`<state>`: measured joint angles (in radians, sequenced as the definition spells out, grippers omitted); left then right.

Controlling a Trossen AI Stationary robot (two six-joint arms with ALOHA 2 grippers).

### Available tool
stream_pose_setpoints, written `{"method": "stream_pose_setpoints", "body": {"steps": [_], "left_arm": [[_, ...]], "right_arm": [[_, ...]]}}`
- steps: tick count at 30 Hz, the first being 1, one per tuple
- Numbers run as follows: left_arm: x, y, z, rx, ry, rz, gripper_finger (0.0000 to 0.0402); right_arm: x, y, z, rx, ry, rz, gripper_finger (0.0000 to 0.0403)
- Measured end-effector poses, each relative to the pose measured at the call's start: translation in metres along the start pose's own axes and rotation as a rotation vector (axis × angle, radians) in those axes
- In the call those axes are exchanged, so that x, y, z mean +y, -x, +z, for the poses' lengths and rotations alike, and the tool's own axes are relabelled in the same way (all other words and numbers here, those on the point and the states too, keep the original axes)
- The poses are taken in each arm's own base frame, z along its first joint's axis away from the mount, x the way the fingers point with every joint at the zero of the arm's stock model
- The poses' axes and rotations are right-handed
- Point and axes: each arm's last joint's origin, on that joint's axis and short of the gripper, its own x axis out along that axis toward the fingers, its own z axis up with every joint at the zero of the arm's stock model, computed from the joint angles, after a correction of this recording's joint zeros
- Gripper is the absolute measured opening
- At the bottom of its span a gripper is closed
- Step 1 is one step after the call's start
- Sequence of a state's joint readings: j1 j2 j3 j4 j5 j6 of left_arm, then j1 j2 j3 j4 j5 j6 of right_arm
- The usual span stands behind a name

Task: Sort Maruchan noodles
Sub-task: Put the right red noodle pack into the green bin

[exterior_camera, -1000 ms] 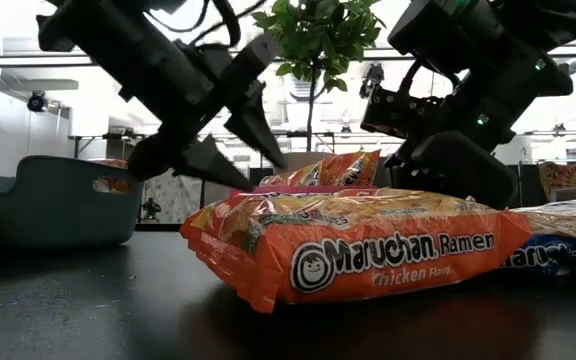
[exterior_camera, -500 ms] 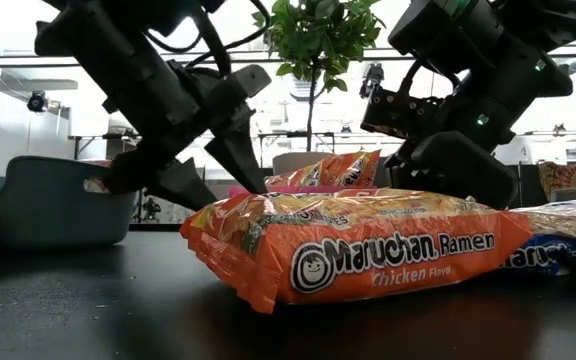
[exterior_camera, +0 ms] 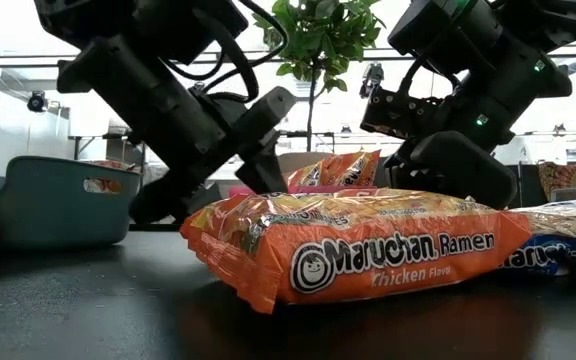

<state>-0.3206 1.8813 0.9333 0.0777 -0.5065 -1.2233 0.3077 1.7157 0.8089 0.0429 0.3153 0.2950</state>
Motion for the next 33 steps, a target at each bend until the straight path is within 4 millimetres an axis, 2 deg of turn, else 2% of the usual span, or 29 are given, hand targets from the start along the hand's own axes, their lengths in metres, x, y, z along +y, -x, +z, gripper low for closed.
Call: {"method": "stream_pose_setpoints", "body": {"steps": [4,8,17,20,28,33], "left_arm": [[-0.003,-0.003,0.0,-0.015,-0.013,-0.039,0.025],[-0.003,-0.003,0.0,-0.033,-0.027,-0.034,0.0223],[-0.005,-0.002,0.001,-0.048,-0.028,-0.043,0.0086],[-0.006,0.0,0.0,-0.047,-0.055,-0.045,0.0056],[-0.02,0.013,-0.006,-0.095,-0.261,-0.071,0.0044],[-0.041,0.036,-0.002,-0.193,-0.445,-0.093,0.0041]], "right_arm": [[0.0,0.0,0.0,0.0,0.0,0.0,0.0009],[0.0,0.0,0.0,0.0,0.0,0.0,0.0009],[-0.001,0.006,0.002,-0.001,-0.001,0.01,0.0009],[-0.002,0.012,0.005,-0.01,-0.005,0.016,0.0009],[-0.008,0.043,0.021,-0.088,-0.03,0.033,0.0009],[-0.014,0.069,0.032,-0.162,-0.047,0.05,0.0009]]}}
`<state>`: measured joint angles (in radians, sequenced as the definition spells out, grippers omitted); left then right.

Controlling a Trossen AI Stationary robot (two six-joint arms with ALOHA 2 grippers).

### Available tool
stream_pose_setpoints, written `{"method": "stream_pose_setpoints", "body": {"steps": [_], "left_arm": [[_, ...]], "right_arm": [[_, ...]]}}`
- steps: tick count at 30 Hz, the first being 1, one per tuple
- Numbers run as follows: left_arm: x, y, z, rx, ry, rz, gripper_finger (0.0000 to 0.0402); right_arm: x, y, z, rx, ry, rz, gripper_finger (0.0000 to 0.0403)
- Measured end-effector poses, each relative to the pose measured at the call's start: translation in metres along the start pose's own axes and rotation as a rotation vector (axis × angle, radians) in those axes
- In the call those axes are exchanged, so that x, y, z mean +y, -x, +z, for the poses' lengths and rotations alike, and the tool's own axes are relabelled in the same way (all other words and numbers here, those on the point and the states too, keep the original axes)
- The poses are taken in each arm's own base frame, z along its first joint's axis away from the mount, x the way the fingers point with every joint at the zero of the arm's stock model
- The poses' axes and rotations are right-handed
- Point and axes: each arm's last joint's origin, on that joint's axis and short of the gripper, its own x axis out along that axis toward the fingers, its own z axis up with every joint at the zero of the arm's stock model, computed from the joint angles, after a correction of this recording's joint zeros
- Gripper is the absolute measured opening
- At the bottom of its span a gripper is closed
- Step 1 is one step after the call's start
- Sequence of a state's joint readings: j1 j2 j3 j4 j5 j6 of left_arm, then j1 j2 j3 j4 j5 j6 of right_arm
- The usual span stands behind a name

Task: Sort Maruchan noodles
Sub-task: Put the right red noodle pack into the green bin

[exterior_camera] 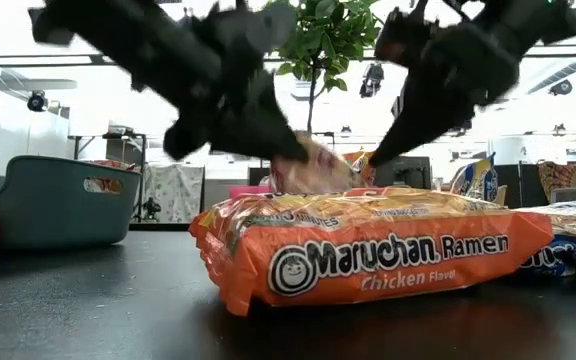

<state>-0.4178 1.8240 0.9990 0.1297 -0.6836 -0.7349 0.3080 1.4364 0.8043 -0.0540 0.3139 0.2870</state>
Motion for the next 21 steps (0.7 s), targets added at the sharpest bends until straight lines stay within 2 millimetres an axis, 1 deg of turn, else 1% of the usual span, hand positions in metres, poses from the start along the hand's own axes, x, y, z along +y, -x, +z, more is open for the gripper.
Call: {"method": "stream_pose_setpoints", "body": {"steps": [6,11,16,19,21], "left_arm": [[-0.008,0.031,0.024,-0.094,-0.192,0.058,0.0037],[-0.009,0.063,0.04,-0.169,-0.282,0.1,0.0037],[0.004,0.109,0.053,-0.228,-0.335,0.208,0.0037],[0.018,0.135,0.056,-0.251,-0.36,0.277,0.0037],[0.031,0.151,0.057,-0.242,-0.364,0.303,0.0037]], "right_arm": [[-0.005,0.032,0.019,-0.126,-0.003,0.034,0.0009],[-0.008,0.049,0.029,-0.212,-0.007,0.055,0.0009],[-0.008,0.052,0.03,-0.229,-0.012,0.06,0.0009],[-0.007,0.048,0.03,-0.232,-0.013,0.06,0.0009],[-0.006,0.045,0.031,-0.243,-0.017,0.062,0.0009]]}}
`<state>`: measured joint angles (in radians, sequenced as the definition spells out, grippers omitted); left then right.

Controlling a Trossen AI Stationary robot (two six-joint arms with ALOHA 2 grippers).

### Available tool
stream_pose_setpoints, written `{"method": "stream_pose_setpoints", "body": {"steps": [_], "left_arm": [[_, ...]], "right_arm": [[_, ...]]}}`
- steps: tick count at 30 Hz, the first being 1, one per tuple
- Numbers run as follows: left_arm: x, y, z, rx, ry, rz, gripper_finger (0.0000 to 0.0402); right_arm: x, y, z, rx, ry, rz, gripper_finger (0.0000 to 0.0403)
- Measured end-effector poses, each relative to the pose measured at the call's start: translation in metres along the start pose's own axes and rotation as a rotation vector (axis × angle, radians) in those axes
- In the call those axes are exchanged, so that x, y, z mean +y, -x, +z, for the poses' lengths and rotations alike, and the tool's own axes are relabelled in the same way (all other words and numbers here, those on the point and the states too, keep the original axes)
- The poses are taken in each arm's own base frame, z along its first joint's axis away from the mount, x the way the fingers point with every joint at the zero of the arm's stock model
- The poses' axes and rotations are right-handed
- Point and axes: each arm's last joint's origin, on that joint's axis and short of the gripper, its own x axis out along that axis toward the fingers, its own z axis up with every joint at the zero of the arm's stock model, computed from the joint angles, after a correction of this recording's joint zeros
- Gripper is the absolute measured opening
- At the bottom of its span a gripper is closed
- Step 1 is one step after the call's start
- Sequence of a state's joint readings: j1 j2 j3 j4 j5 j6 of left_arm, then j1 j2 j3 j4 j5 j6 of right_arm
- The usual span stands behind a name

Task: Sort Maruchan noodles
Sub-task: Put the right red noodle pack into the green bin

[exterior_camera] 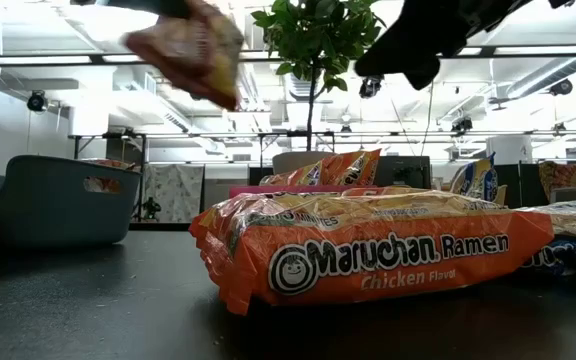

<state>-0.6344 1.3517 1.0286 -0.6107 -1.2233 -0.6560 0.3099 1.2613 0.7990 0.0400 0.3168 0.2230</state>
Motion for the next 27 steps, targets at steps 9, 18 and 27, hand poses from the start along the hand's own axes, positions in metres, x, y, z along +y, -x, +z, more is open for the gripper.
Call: {"method": "stream_pose_setpoints", "body": {"steps": [9,18,27], "left_arm": [[0.06,0.02,-0.021,0.303,-0.221,-0.007,0.0037],[0.088,0.031,-0.026,0.614,-0.295,0.021,0.0037],[0.089,0.031,-0.027,0.635,-0.265,0.012,0.0037]], "right_arm": [[0.001,-0.007,-0.005,0.021,0.006,-0.005,0.0009],[0.002,-0.012,-0.007,0.024,0.007,-0.005,0.0009],[0.004,-0.018,-0.01,0.027,0.004,-0.006,0.0009]]}}
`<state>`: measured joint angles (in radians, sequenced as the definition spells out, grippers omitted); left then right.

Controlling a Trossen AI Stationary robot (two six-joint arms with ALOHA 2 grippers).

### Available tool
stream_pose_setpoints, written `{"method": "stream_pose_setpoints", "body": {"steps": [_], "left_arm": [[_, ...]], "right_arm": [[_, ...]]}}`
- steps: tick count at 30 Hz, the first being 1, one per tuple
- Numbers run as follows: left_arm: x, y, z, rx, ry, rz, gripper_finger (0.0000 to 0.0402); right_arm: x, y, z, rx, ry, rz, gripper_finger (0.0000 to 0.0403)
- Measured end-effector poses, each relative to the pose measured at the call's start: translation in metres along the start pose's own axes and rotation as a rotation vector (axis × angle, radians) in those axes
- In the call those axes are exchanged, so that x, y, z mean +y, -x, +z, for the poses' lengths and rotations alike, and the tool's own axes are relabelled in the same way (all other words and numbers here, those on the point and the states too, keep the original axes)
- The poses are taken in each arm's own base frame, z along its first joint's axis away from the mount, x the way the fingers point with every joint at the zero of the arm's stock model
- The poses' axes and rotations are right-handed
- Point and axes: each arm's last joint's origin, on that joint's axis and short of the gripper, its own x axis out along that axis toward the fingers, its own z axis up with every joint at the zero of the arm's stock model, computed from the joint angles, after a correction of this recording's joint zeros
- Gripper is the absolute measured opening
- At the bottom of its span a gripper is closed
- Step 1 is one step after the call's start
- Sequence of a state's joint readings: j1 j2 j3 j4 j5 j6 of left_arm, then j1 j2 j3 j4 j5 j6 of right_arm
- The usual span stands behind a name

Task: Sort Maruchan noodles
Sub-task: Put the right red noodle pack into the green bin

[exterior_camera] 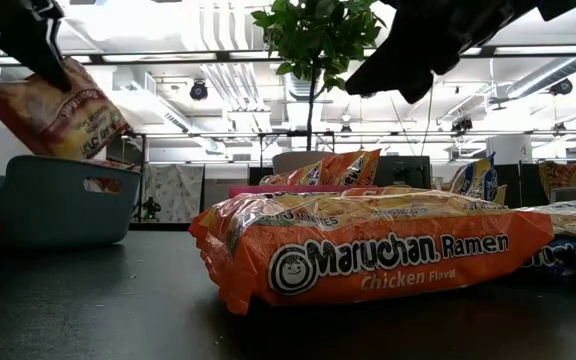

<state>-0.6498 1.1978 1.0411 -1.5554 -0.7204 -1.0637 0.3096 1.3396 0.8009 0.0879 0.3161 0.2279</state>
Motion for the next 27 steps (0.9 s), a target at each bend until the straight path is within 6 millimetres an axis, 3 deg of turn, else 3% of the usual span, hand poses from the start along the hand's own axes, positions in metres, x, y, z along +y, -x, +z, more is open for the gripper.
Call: {"method": "stream_pose_setpoints", "body": {"steps": [15,22,27], "left_arm": [[-0.05,-0.041,-0.012,0.147,-0.2,0.221,0.0037],[-0.091,-0.065,-0.013,0.15,-0.203,0.208,0.0039],[-0.108,-0.07,-0.015,0.247,-0.253,0.183,0.0066]], "right_arm": [[0.0,-0.001,-0.001,0.003,0.001,-0.001,0.0009],[0.0,-0.001,-0.001,0.003,0.001,-0.001,0.0009],[0.0,-0.001,-0.001,0.003,0.001,-0.001,0.0009]]}}
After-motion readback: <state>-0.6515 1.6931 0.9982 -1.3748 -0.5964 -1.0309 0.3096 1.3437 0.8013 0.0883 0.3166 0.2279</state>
